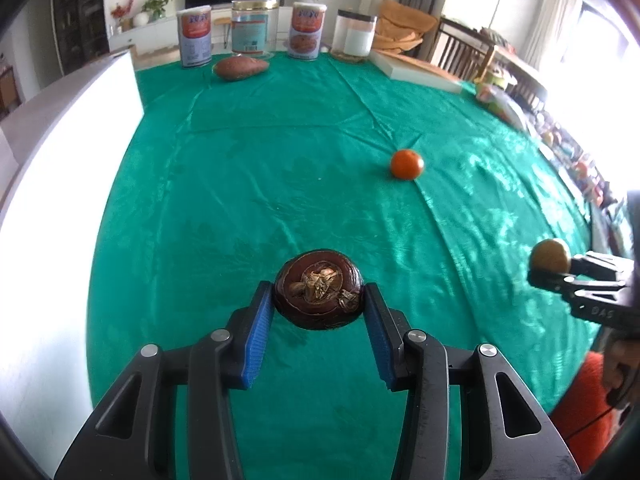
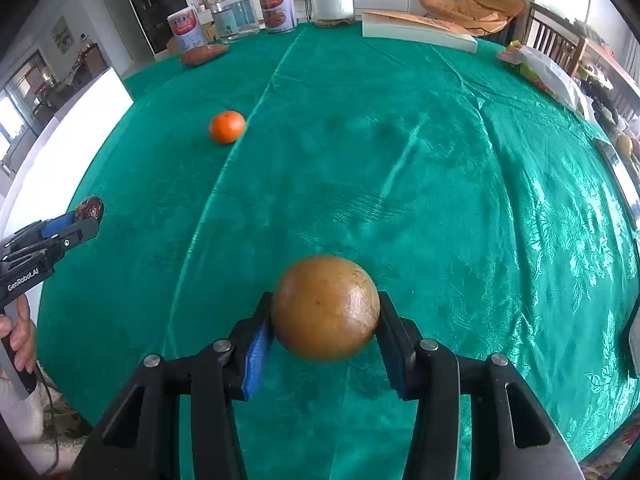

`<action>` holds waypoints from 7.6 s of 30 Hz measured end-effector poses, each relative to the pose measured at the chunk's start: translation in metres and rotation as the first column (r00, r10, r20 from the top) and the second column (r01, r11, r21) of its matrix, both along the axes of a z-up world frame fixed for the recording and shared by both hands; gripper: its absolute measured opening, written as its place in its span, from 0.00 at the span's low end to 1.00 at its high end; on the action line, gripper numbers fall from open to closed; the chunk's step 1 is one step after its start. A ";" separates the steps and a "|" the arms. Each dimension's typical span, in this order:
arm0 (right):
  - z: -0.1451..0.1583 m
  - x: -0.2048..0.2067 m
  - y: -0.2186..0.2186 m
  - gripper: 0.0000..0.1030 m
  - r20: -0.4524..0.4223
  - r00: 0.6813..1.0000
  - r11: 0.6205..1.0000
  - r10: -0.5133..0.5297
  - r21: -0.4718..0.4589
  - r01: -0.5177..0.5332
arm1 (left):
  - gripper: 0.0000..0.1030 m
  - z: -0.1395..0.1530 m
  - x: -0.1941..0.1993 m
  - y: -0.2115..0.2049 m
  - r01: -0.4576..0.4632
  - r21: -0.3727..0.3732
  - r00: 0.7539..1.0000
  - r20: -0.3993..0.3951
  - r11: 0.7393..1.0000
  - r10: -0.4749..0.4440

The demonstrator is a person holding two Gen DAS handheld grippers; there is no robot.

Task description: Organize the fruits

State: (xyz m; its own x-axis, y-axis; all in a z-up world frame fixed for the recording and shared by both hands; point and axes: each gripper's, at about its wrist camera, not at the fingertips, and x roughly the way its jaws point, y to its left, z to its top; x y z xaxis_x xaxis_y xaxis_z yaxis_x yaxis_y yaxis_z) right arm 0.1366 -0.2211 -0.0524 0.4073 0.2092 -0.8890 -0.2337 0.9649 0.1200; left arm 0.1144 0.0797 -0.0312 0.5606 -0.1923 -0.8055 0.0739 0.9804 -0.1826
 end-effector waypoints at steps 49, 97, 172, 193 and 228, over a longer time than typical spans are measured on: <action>0.006 -0.012 0.155 0.97 0.235 0.953 0.981 0.190 -0.016 -0.192 | 0.91 0.099 -0.091 0.118 -0.330 -0.017 0.928 0.176 0.944 0.328; -0.029 0.106 0.107 0.31 0.191 0.981 1.000 -0.017 0.009 0.016 | 0.99 -0.051 0.038 0.043 -0.257 0.179 0.966 0.034 0.950 0.255; -0.036 0.028 0.005 1.00 0.187 0.981 0.997 -0.058 -0.032 0.065 | 0.40 -0.018 0.136 0.002 -0.043 -0.033 0.996 -0.079 0.999 0.040; -0.039 -0.067 -0.013 1.00 0.201 0.977 0.994 -0.065 -0.068 0.080 | 0.84 -0.043 -0.002 -0.030 -0.021 0.091 0.999 0.036 0.996 0.018; -0.013 0.000 -0.058 0.93 0.077 0.979 0.974 -0.189 0.142 0.176 | 0.76 -0.032 0.023 -0.048 0.080 0.157 0.996 -0.060 0.984 -0.071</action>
State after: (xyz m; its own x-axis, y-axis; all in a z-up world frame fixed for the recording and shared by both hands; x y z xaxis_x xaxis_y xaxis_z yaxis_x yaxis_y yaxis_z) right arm 0.1362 -0.2794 -0.0653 0.5259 0.2383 -0.8165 -0.0707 0.9689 0.2373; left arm 0.1377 0.0316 -0.0633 0.5041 -0.0994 -0.8579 0.1432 0.9892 -0.0305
